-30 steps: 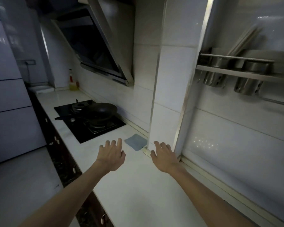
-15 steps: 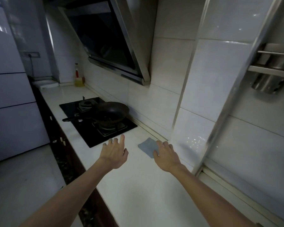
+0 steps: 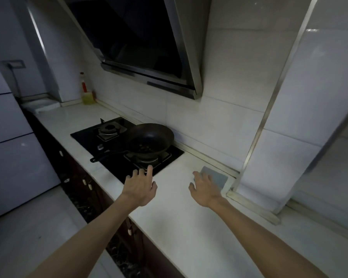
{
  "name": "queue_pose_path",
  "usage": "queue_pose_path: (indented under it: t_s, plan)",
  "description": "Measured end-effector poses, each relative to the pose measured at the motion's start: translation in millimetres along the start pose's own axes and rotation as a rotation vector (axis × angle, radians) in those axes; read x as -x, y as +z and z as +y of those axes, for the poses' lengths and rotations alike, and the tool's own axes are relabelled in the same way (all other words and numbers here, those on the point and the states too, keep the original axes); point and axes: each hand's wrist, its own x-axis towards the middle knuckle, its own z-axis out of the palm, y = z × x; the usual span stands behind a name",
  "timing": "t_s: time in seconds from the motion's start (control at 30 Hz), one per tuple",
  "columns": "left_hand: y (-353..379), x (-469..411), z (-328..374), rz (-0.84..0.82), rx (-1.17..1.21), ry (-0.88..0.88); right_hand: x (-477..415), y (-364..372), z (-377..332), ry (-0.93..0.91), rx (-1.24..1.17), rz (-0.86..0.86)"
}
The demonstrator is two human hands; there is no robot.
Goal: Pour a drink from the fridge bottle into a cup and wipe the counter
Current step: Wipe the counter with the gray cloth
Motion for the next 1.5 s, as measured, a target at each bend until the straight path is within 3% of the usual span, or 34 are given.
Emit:
queue_pose_path:
  t_s: [0.57,0.97,1.3,1.5]
  plan:
    - [25.6,-85.6,-21.0,-0.008,-0.007,0.12,-87.2,5.4,-17.5,0.07,-0.022,-0.035]
    - [53.1,-185.7,45.8,-0.038,-0.015,0.243,-132.4,13.8,60.1,0.21,-0.172,-0.031]
    - [116.8,-222.7,91.6,-0.21,0.072,0.425,-126.6,65.2,114.2,0.451,-0.211,-0.061]
    - [175.4,-235.1,65.6,-0.229,0.064,0.546,-134.8,103.3,111.4,0.618,-0.289,-0.075]
